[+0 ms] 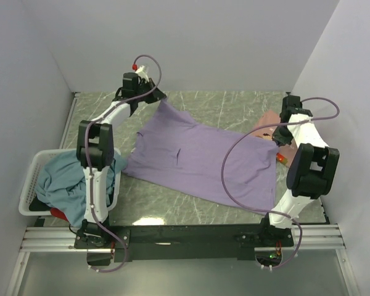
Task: Fold and stack the t-shirts
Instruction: Fold the tshirt
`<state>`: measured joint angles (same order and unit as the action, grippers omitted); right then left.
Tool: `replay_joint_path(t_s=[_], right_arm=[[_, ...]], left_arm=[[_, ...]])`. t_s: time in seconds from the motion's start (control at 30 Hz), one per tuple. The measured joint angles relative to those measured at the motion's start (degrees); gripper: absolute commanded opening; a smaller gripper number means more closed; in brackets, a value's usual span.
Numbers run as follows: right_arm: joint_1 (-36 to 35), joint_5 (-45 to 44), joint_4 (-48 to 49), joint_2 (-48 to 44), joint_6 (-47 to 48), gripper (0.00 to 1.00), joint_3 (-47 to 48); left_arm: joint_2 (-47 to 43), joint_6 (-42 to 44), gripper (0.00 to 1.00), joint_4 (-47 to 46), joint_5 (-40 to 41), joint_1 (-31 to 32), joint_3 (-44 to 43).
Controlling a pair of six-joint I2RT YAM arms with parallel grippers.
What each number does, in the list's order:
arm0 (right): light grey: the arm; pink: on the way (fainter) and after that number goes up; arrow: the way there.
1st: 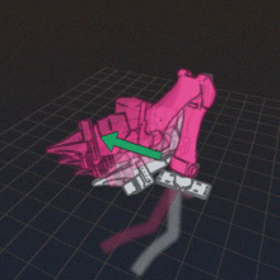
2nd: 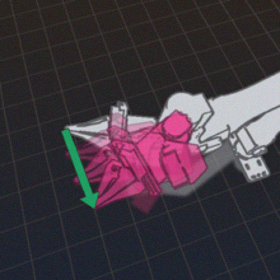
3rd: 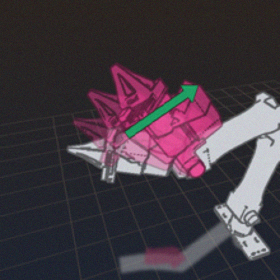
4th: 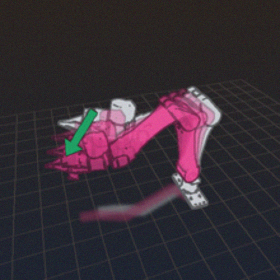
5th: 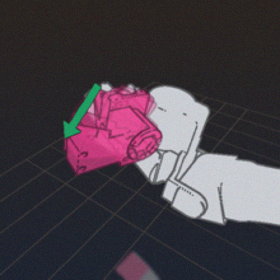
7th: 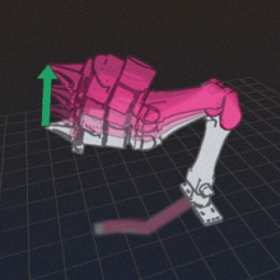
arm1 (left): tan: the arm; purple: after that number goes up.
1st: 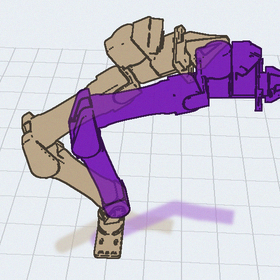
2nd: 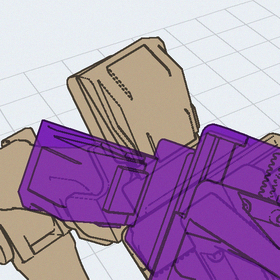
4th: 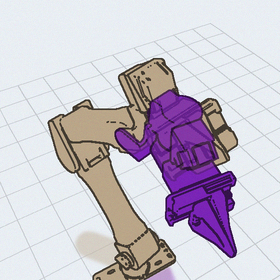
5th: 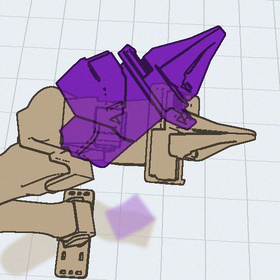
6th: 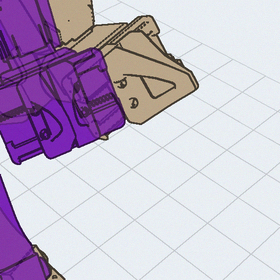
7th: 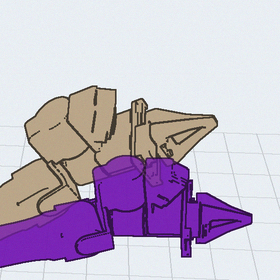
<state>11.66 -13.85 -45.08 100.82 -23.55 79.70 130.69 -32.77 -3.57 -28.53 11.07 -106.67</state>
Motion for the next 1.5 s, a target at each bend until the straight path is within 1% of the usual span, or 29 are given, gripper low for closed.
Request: replay_joint_path(t_s=[0.1, 0.3, 0.43, 0.73, 0.93, 1.1, 1.5], right_arm=[[0.0, 0.5, 0.2, -2.4, -0.6, 0.0, -3.5], [0.0, 1.2, 0.5, -7.0, -1.5, 0.0, -8.5], [0.0, 0.7, 0.5, -8.9, -2.1, 0.0, -10.8], [0.1, -1.8, -0.4, -14.6, -4.0, 0.0, -16.2], [0.1, -2.6, -1.2, -18.4, -5.4, 0.0, -20.0], [0.1, -2.9, -2.4, -21.0, -6.6, 0.0, -22.4], [0.1, -3.3, -5.1, -23.2, -8.7, 0.0, -26.9]], left_arm=[[-6.7, 3.5, 0.0, 1.6, 0.4, 0.0, 7.3], [-17.8, 8.2, 0.0, 3.3, 2.1, 0.1, 15.7], [-23.4, 10.9, 0.0, 6.0, 5.5, 0.2, 20.9], [-29.7, 14.3, 0.0, 12.2, 11.4, 0.2, 31.4], [-35.8, 15.1, 0.0, 15.3, 15.8, 0.2, 36.1], [-40.8, 15.1, 0.0, 15.5, 16.9, 0.3, 39.8], [-45.9, 15.1, 0.0, 17.0, 18.1, 0.3, 47.6]])
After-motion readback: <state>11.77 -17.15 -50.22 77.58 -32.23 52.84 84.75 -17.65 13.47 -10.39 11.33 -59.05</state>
